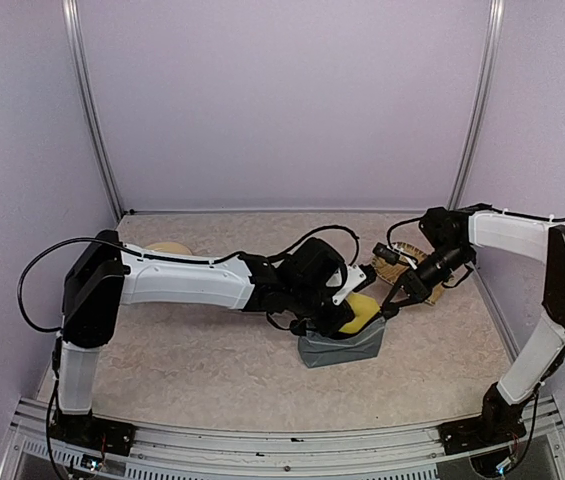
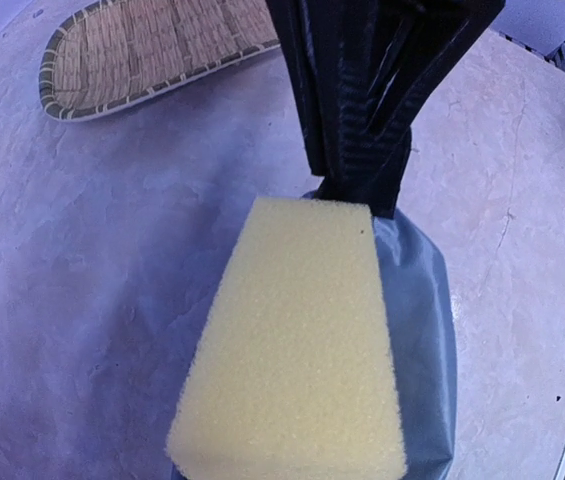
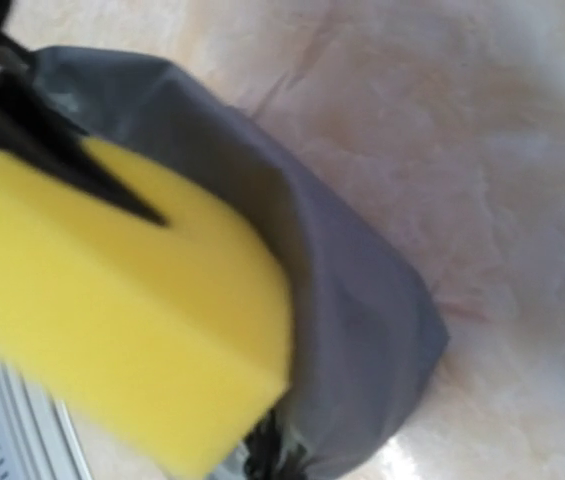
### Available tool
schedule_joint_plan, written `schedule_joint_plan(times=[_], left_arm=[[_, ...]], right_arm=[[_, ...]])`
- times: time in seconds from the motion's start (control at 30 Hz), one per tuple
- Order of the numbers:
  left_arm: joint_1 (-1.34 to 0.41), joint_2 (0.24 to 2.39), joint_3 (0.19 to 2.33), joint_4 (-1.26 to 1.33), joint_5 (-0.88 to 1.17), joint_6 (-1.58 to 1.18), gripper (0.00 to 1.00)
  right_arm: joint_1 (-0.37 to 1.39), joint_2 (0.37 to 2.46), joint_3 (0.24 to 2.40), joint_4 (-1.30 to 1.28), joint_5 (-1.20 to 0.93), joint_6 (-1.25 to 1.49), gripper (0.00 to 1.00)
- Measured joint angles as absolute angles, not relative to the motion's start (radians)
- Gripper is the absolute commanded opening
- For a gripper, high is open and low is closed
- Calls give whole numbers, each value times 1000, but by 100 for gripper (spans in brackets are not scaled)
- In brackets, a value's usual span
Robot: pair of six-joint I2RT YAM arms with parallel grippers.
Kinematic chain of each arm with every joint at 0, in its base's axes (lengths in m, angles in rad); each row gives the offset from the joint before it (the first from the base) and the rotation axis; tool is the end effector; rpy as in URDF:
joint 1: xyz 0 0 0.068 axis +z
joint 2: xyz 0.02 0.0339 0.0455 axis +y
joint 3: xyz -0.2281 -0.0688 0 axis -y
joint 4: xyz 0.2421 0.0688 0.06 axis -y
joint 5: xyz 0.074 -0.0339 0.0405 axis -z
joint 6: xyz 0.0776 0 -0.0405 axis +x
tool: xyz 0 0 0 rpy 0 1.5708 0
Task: Sort the hair-cutting tools
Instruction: Place the sponge in the kit bag.
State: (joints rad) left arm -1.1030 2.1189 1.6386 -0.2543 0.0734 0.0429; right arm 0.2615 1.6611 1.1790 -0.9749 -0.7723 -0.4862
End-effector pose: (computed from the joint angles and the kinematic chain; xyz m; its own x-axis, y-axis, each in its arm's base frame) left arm 0.2175 -0.4432 0.1481 -0.2627 0.6149 -0.7435 0.9268 0.3751 -0.0173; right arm 0.2735 0.1292 0.1528 -0.7262 -0.5409 -0.4243 -0.6799 0.4736 0.5599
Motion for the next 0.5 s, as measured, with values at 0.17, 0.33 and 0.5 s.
schedule_joint_plan(times=[0.17,0.33,0.5], left_arm=[[-1113,2122,1601,-255,38,58,0],[-1132,2122,1591,-280,16,88,0],[-1171,2122,1602,-353,-25,114,0]], right_arm=[[262,1664,1179,-986,-792,-498,0],[262,1678,1181,-1002,-818,-508,0],[262,1679,1183,-1006,-843,-513,0]])
